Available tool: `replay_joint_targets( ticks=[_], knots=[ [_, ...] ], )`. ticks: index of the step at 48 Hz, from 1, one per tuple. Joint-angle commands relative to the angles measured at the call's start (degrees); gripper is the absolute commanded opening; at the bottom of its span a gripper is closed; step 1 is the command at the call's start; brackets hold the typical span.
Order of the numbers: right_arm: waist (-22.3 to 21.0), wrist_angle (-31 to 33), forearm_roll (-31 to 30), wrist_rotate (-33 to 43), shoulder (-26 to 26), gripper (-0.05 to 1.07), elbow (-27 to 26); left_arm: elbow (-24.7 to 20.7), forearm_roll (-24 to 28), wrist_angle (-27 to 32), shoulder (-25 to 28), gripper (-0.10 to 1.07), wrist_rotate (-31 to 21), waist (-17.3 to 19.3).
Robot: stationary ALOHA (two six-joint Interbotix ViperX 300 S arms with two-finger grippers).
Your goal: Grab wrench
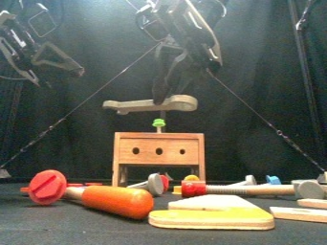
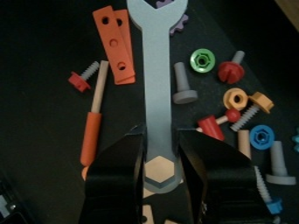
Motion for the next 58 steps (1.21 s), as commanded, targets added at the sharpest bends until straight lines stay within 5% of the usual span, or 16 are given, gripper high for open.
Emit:
replay_joint_targets(
  ticks=[1,15,34,43,58],
  knots=[
    [-2.4,0.2,0.2,0.1,-5.3,0.51,1.4,-0.7,-0.1,-0.3,0.1,0.29,0.0,0.3],
    [-9.4,3.5,0.8,-1.1,-11.3,0.51,5.3,-0.8,-0.1,-0.3,0.2,0.29,0.0,0.5],
    [-18.2,7.1,12.7,-23.1,-13.0,0.51,0.3,-1.1,-0.1,-0.3,0.0,0.29,0.1,1.6],
    [-23.6,7.6,16.3,-33.8,-15.4,0.51,-0.4,-2.1,-0.1,-0.2,-2.1,0.29,0.1,5.7],
    [-30.8,7.7,20.5,-39.2,-17.3,0.51,-0.2,-3.1,0.1,-0.3,-4.5,0.29,0.3,12.4]
  ],
)
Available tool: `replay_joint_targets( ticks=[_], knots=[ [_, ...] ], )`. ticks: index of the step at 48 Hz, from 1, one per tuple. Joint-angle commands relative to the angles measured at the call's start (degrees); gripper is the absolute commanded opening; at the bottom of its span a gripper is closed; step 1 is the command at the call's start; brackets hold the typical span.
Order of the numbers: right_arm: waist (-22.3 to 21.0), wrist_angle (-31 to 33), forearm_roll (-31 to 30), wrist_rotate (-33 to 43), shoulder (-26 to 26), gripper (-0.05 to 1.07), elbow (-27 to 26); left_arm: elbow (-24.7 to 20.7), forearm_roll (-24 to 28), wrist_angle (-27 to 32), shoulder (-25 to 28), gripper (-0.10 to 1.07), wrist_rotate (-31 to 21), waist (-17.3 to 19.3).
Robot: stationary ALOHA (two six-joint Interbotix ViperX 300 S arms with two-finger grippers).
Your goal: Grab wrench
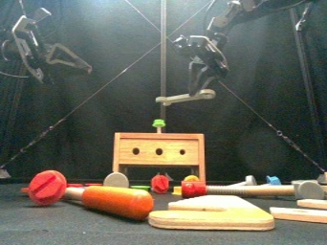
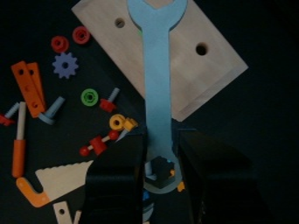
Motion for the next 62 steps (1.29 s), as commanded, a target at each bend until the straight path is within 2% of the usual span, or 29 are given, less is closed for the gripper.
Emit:
replay_joint_targets(
  ticks=[1,8,19,28,41,62],
  knots=[
    [-1.8,-0.3,1.2,-1.1,-1.2,0.51,-1.2,-1.8,0.1,-0.3,-0.1,0.29,0.3,2.2],
    [-2.7,-0.5,1.8,-2.6,-0.3,0.51,-1.4,-2.4,0.3,-0.8,-0.1,0.29,0.4,6.0],
    [-4.5,-0.4,3.6,-12.1,0.7,0.51,-1.8,-2.9,0.4,-1.0,-0.1,0.29,0.0,11.6],
    [-7.0,-1.8,8.7,-14.0,0.4,0.51,-1.1,-2.7,0.3,-1.0,-0.1,0.29,0.0,12.0],
    [-6.8,-4.0,11.4,-15.9,-0.5,0.51,2.1,-2.1,-0.1,-0.7,-0.1,0.29,0.0,12.5],
    [-5.3,-8.4,15.6,-15.3,-5.5,0.51,6.6,-2.0,-0.7,-0.4,-0.8,0.29,-0.1,12.3]
  ],
)
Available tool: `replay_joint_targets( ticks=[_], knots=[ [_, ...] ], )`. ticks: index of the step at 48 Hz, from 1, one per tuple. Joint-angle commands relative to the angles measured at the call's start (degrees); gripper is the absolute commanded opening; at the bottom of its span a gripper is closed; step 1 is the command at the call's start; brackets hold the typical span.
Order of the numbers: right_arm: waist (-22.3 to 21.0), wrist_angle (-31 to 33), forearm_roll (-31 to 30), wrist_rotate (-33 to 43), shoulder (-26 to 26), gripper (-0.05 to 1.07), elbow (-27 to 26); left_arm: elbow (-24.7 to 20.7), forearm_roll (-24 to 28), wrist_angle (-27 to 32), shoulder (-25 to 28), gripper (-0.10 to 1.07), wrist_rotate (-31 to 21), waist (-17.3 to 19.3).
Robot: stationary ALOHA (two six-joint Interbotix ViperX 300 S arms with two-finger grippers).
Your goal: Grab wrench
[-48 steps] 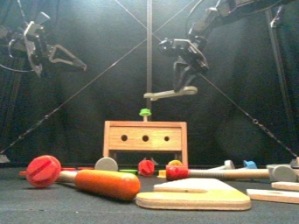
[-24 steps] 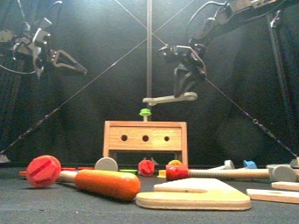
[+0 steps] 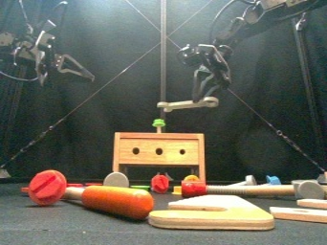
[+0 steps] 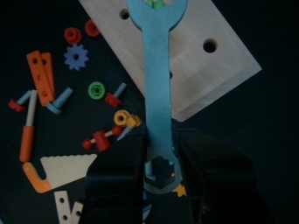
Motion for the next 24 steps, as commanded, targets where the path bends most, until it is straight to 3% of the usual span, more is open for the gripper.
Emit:
replay_joint_targets(
  ticks=[1,12,24],
  knots=[
    [0.4,-1.9,1.7,0.1,-3.3,0.51,0.7,-0.8,-0.4,-0.2,-0.1,0.29,0.0,0.0],
    [0.8,-5.5,3.4,0.2,-6.3,0.51,4.5,-1.0,-1.7,-0.2,-0.1,0.29,0.0,-0.1],
    [1.1,-4.9,3.2,0.0,-6.8,0.51,6.1,-1.0,-2.9,-0.2,-0.1,0.29,0.0,0.2]
  ],
)
